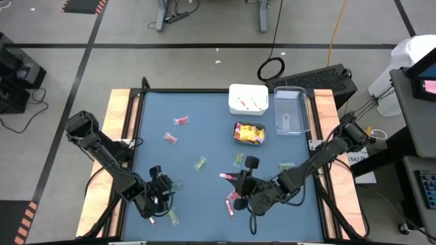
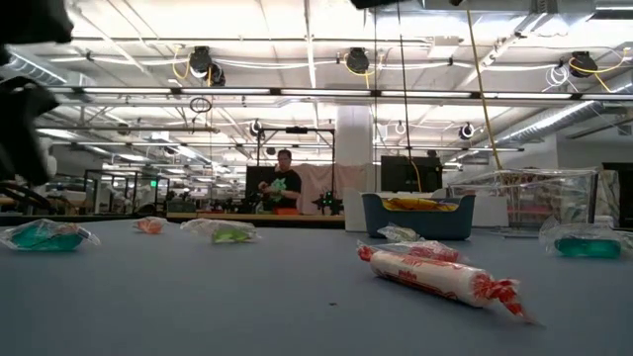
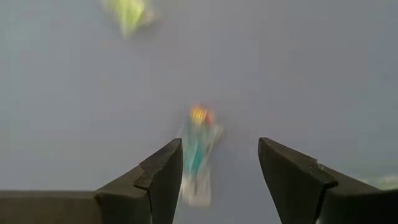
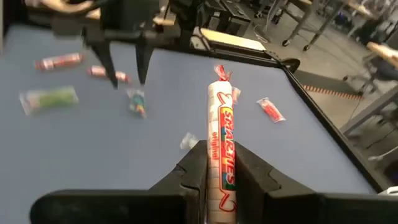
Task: Sort candy
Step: Put the center white candy into the white bin
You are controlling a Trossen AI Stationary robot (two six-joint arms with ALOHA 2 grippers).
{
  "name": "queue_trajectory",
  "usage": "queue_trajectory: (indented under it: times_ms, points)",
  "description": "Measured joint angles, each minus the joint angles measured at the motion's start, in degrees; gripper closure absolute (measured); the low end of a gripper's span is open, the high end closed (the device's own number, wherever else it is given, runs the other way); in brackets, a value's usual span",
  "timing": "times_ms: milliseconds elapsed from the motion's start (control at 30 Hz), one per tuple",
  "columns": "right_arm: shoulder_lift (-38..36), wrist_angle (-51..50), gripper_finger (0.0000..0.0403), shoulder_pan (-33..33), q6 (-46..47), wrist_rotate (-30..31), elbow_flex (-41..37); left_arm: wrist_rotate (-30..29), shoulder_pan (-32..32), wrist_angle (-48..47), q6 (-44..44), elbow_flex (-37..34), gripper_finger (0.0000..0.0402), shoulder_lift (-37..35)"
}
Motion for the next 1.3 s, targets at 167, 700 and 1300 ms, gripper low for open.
queue_trajectory:
  times_ms: [167,700,1300]
  points:
    - [2.48,0.23,0.0355,-0.08,-0.75,0.00,-0.01,4.91,-2.10,-4.42,-8.23,-0.02,0.0188,0.00]
    - [2.83,-6.67,0.0355,-11.05,-5.37,7.29,0.00,3.85,-4.28,-4.29,-11.58,-0.02,0.0188,-0.04]
    - [-0.15,-12.88,0.0355,-57.46,-23.76,-28.73,-0.02,0.93,-5.35,-3.52,-11.49,-0.02,0.0188,-0.07]
